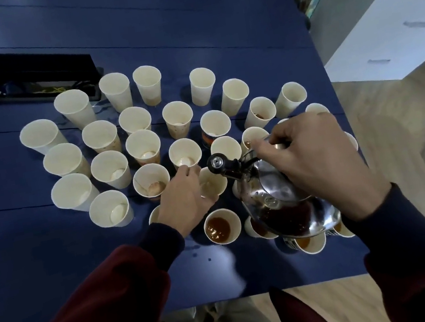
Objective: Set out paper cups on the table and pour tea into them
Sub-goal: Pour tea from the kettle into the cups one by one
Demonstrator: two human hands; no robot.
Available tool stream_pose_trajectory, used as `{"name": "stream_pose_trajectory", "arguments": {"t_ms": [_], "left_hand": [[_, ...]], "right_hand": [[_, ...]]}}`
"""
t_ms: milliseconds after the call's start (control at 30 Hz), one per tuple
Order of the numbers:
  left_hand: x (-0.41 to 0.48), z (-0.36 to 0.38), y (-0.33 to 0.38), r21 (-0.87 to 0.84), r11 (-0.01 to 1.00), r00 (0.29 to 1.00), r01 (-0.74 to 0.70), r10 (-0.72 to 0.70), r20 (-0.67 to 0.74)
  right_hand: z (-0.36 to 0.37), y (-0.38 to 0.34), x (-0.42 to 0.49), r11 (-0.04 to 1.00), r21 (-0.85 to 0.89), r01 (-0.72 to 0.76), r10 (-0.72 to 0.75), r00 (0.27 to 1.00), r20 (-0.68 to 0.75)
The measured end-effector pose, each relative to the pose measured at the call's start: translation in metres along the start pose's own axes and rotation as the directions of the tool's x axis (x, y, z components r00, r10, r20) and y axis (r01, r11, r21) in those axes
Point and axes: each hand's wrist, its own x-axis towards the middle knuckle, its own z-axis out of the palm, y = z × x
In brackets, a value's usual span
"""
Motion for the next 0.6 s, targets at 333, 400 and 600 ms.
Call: {"name": "stream_pose_trajectory", "arguments": {"t_ms": [333,400,600], "left_hand": [[0.0005,-0.0012,-0.0024,0.003,1.000,0.999,0.020,-0.020,0.028],[0.0010,-0.0016,-0.0015,0.009,1.000,0.999,0.023,-0.023,0.030],[0.0026,-0.0010,-0.0012,0.016,1.000,0.999,0.026,-0.026,0.025]], "right_hand": [[-0.0019,0.0048,0.0023,0.998,0.018,-0.055,0.055,0.998,0.027],[-0.0034,0.0054,0.0026,0.998,0.015,-0.054,0.054,0.998,0.026],[-0.0069,0.0083,0.0027,0.999,0.003,-0.035,0.034,0.999,0.026]]}}
